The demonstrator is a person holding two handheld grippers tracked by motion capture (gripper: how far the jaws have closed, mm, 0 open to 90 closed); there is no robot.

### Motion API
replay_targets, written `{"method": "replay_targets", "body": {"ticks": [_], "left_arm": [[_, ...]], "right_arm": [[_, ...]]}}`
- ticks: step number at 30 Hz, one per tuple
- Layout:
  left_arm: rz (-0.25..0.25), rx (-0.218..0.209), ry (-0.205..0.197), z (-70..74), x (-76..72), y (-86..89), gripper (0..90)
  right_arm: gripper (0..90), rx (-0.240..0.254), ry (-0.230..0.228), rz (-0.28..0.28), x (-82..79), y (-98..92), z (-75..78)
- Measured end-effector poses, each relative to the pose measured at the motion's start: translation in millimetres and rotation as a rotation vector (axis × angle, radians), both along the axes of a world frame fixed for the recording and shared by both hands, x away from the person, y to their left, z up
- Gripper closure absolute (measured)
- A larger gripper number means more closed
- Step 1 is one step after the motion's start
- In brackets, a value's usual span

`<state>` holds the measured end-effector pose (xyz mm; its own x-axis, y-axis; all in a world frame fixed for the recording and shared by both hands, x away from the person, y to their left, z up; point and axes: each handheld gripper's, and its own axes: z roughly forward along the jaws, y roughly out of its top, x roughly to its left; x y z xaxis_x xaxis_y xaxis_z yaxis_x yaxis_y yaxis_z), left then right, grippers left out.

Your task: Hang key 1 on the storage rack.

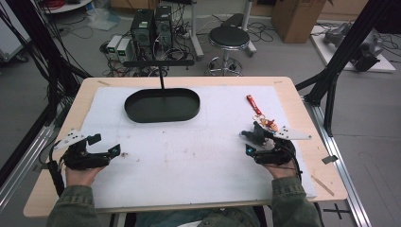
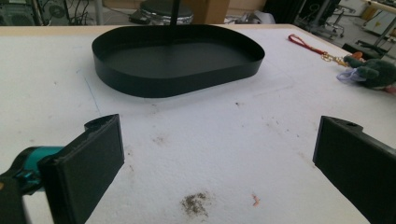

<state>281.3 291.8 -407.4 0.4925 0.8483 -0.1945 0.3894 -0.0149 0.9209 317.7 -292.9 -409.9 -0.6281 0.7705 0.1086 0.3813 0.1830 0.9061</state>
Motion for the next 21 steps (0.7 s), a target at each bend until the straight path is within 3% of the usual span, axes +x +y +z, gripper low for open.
{"method": "replay_targets", "body": {"ticks": [6, 10, 21], "left_arm": [[-0.002, 0.0, -0.001, -0.3, 0.9, -0.9, 2.3], [-0.005, 0.012, 0.004, -0.8, 3.5, -1.1, 2.3], [-0.014, 0.014, 0.004, -0.9, 4.8, -2.6, 2.3]], "right_arm": [[0.5, -0.039, 0.027, -0.005, 2.4, 2.2, 5.3], [0.5, -0.031, 0.038, -0.02, 6.4, 2.8, 10.7], [0.5, -0.083, 0.039, -0.068, 38.8, -7.6, 47.8]]}}
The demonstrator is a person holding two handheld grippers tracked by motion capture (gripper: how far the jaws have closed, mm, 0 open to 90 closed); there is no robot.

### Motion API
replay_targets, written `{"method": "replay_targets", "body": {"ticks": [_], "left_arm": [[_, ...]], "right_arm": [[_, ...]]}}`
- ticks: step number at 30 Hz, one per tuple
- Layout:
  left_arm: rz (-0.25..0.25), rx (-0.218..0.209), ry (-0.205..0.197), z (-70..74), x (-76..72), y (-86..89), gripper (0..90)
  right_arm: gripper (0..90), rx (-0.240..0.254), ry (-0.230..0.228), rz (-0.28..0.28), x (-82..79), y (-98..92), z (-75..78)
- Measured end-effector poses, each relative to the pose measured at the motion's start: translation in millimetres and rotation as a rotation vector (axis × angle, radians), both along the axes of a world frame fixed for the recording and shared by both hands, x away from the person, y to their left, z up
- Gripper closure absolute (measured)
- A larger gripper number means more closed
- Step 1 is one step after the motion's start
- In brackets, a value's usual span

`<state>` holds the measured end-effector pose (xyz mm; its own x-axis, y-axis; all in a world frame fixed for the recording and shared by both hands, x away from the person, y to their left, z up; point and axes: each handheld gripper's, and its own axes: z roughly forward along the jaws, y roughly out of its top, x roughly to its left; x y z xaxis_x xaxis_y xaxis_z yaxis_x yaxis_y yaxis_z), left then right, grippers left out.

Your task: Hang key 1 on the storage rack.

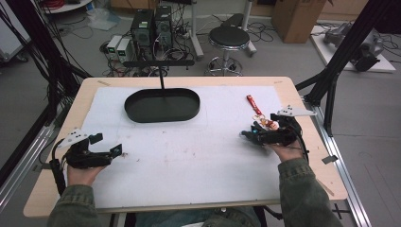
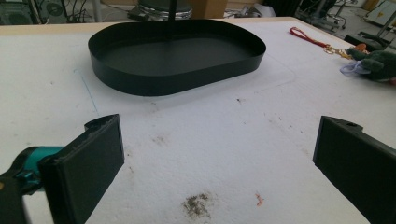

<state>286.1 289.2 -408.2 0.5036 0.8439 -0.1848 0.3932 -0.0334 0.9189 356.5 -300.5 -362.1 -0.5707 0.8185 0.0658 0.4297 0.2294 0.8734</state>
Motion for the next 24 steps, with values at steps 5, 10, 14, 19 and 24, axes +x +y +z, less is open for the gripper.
{"method": "replay_targets", "body": {"ticks": [5, 10, 14, 19, 24], "left_arm": [[-0.007, -0.002, -0.003, 0.2, 0.3, -0.2, 2.3], [-0.009, -0.004, -0.004, 0.4, 0.9, -0.7, 2.3], [-0.012, -0.013, -0.004, 0.6, 2.0, -1.0, 2.3], [-0.021, -0.012, -0.007, 0.7, 3.7, -3.1, 2.3], [-0.02, -0.016, -0.007, 0.6, 4.3, -3.6, 2.3]], "right_arm": [[0.6, -0.026, 0.007, -0.031, 15.7, -5.0, 7.9], [0.6, -0.053, 0.026, -0.035, 32.7, -6.8, 10.6], [0.6, -0.083, 0.07, -0.026, 45.9, -4.6, 7.1], [0.6, -0.131, 0.112, -0.003, 58.9, 2.8, 0.8], [0.6, -0.145, 0.149, -0.004, 73.0, 6.2, -5.1]]}}
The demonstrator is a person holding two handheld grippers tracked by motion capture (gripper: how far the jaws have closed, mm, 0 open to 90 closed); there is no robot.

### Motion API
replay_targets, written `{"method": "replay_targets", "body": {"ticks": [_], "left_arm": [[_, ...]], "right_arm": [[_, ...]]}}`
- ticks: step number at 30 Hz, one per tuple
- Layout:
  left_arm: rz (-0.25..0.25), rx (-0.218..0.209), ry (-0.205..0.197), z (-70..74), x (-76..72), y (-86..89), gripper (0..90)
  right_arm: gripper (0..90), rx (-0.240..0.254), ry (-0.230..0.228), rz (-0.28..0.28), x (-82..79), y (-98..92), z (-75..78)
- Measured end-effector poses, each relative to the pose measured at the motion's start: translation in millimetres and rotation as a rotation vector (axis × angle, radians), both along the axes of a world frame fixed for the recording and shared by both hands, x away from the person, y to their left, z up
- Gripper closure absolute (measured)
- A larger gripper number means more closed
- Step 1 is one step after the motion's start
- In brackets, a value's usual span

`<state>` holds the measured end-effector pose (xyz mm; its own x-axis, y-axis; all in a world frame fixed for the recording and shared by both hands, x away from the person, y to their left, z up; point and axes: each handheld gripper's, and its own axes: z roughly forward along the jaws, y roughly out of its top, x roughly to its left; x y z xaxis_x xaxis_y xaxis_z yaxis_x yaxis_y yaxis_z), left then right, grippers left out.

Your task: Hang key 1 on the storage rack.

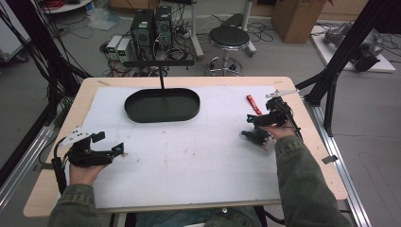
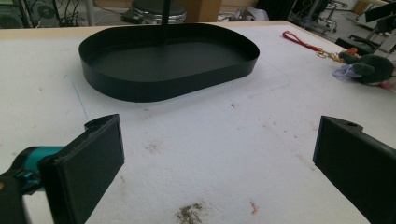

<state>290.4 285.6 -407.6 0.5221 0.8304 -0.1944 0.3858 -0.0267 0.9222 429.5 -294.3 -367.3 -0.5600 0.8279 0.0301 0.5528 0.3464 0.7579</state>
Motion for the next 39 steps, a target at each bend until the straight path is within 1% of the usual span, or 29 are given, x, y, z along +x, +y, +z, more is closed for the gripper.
{"method": "replay_targets", "body": {"ticks": [2, 6, 7, 9, 11, 12, 13, 14, 15, 16, 17, 18, 19, 20, 23, 24, 25, 27, 29, 31, 32, 33, 34, 36, 37, 38, 39], "left_arm": [[0.001, 0.0, 0.0, -0.1, 0.1, -0.2, 2.3], [-0.014, 0.0, 0.002, 0.1, 0.0, -2.3, 2.3], [-0.014, 0.0, 0.002, 0.1, 0.0, -2.3, 2.3], [-0.026, -0.014, 0.002, 0.3, -0.3, -3.2, 2.3], [-0.029, -0.017, 0.0, 0.5, -0.6, -3.7, 2.3], [-0.029, -0.017, 0.0, 0.5, -0.6, -3.7, 2.3], [-0.03, -0.016, 0.0, 0.2, -0.3, -3.9, 2.3], [-0.03, -0.013, 0.0, -0.2, 0.1, -4.2, 2.3], [-0.03, -0.013, 0.0, -0.2, 0.1, -4.2, 2.4], [-0.032, -0.008, 0.005, -0.3, 0.0, -4.8, 2.3], [-0.032, -0.008, 0.005, -0.3, 0.0, -4.8, 2.3], [-0.034, -0.002, 0.009, -0.5, -0.3, -5.5, 2.3], [-0.034, -0.002, 0.009, -0.5, -0.3, -5.5, 2.4], [-0.038, 0.005, 0.011, -0.6, -0.7, -5.9, 2.3], [-0.041, 0.013, 0.012, -0.8, -1.1, -6.2, 2.3], [-0.045, -0.002, 0.015, -0.9, -1.2, -6.8, 2.3], [-0.045, -0.002, 0.015, -0.9, -1.2, -6.8, 2.3], [-0.051, -0.027, 0.007, -0.2, -1.0, -7.5, 2.3], [-0.052, -0.041, 0.006, -0.2, -0.4, -6.7, 2.3], [-0.049, -0.048, 0.004, -0.3, -0.1, -6.6, 2.3], [-0.046, -0.049, 0.005, -0.3, 0.4, -6.1, 2.4], [-0.048, -0.048, 0.003, -0.5, 1.0, -5.7, 2.3], [-0.045, -0.046, 0.004, -0.7, 1.2, -5.6, 2.3], [-0.046, -0.042, 0.01, -1.8, 2.6, -5.9, 2.3], [-0.048, -0.039, 0.013, -2.3, 3.1, -6.4, 2.3], [-0.052, -0.033, 0.014, -2.7, 3.8, -6.6, 2.3], [-0.052, -0.033, 0.014, -2.7, 3.8, -6.6, 2.3]], "right_arm": [[0.6, -0.016, 0.01, -0.002, 8.0, 0.8, -1.2], [0.6, -0.069, 0.037, -0.008, 24.9, 3.9, -0.4], [0.6, -0.072, 0.043, -0.012, 28.6, 4.5, -0.7], [0.6, -0.09, 0.07, 0.007, 36.2, 5.2, -3.2], [0.6, -0.153, 0.079, 0.017, 42.9, 6.4, -4.8], [0.6, -0.165, 0.08, 0.013, 46.4, 6.3, -5.4], [0.6, -0.165, 0.08, 0.013, 46.4, 6.3, -5.4], [0.6, -0.155, 0.095, -0.005, 53.6, 4.0, -6.2], [0.6, -0.16, 0.106, -0.021, 56.9, 3.3, -7.2], [0.6, -0.175, 0.113, -0.034, 60.0, 2.9, -8.1], [0.6, -0.175, 0.113, -0.034, 60.0, 2.9, -8.1], [0.6, -0.197, 0.128, -0.048, 66.1, 3.4, -10.3], [0.6, -0.213, 0.136, -0.05, 69.4, 3.4, -10.9], [0.7, -0.222, 0.14, -0.056, 73.1, 3.4, -10.8], [1.4, -0.215, 0.137, -0.067, 81.3, 1.9, -9.4], [3.0, -0.204, 0.137, -0.067, 84.3, 0.1, -9.3], [3.2, -0.202, 0.143, -0.072, 87.4, -1.6, -9.7], [3.2, -0.212, 0.156, -0.077, 93.0, -3.7, -11.9], [3.3, -0.223, 0.165, -0.078, 99.4, -4.6, -13.9], [3.7, -0.224, 0.166, -0.076, 102.4, -4.6, -14.5], [3.9, -0.211, 0.163, -0.089, 108.2, -2.9, -18.3], [4.1, -0.213, 0.169, -0.095, 109.7, -2.0, -20.7], [4.7, -0.234, 0.18, -0.097, 111.9, -0.9, -24.7], [4.8, -0.294, 0.223, -0.106, 114.3, 2.4, -32.4], [4.8, -0.309, 0.23, -0.11, 115.3, 3.3, -35.8], [4.9, -0.311, 0.235, -0.106, 116.5, 3.6, -38.0], [5.1, -0.315, 0.232, -0.102, 117.8, 3.5, -39.6]]}}
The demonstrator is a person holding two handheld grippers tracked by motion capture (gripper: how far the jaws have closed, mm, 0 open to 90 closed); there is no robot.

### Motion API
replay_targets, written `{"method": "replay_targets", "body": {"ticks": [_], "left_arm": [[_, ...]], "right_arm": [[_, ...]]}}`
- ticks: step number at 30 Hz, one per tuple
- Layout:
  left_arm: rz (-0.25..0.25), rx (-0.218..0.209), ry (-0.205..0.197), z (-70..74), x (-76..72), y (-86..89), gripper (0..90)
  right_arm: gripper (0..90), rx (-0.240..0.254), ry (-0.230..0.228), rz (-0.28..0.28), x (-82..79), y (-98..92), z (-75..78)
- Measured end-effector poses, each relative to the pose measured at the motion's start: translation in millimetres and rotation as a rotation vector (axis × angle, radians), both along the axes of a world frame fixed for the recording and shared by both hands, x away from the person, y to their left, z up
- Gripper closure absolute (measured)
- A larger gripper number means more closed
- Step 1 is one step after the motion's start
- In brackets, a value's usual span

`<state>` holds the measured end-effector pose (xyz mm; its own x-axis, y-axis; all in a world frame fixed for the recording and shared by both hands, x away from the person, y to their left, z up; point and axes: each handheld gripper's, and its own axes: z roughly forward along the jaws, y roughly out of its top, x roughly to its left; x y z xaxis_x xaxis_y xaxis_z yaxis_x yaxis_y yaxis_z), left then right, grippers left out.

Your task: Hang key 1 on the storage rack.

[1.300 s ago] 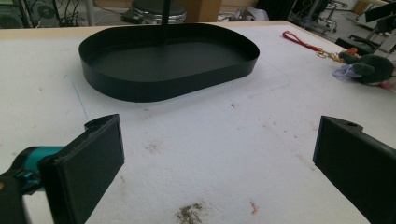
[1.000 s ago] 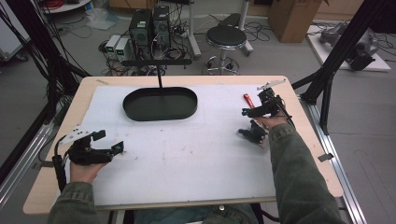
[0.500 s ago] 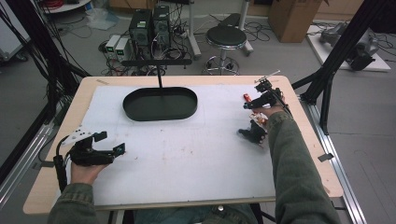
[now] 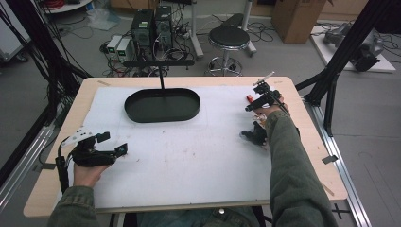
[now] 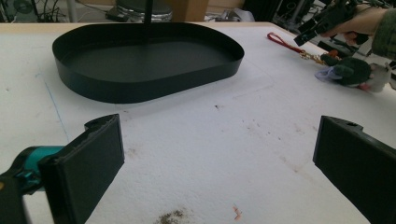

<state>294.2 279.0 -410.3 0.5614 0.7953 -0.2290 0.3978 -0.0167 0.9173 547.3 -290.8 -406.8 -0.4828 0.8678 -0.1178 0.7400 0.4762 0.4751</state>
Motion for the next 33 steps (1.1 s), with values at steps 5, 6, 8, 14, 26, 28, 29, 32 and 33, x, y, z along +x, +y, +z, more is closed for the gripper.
{"method": "replay_targets", "body": {"ticks": [5, 6, 8, 14, 26, 28, 29, 32, 33], "left_arm": [[-0.006, 0.014, 0.009, -1.4, 1.0, -2.3, 2.4], [-0.003, 0.012, 0.01, -1.4, 1.2, -2.3, 2.3], [0.002, 0.014, 0.011, -1.6, 1.5, -2.0, 2.3], [-0.001, 0.025, 0.016, -1.8, 1.2, -1.6, 2.3], [0.002, 0.04, 0.014, -1.8, 0.4, -2.1, 2.3], [0.008, 0.039, 0.012, -1.7, 0.3, -1.8, 2.4], [0.007, 0.042, 0.011, -1.8, 0.5, -1.6, 2.3], [0.009, 0.045, 0.01, -1.8, 0.3, -1.5, 2.4], [0.009, 0.045, 0.009, -1.7, 0.2, -1.4, 2.3]], "right_arm": [[17.4, 0.017, 0.017, -0.018, 6.3, -2.1, -4.3], [22.2, 0.022, 0.038, -0.016, 8.1, -2.2, -4.8], [22.9, 0.028, 0.073, -0.024, 11.3, -0.6, -5.2], [37.3, 0.04, 0.099, -0.063, 16.2, -2.9, -3.5], [69.0, 0.061, 0.159, -0.084, 18.2, -4.5, -9.5], [71.1, 0.048, 0.153, -0.075, 17.1, -2.5, -9.5], [71.7, 0.042, 0.157, -0.075, 17.2, -2.1, -8.9], [73.9, 0.052, 0.171, -0.084, 17.3, -3.2, -7.6], [74.3, 0.052, 0.17, -0.081, 17.0, -3.6, -6.5]]}}
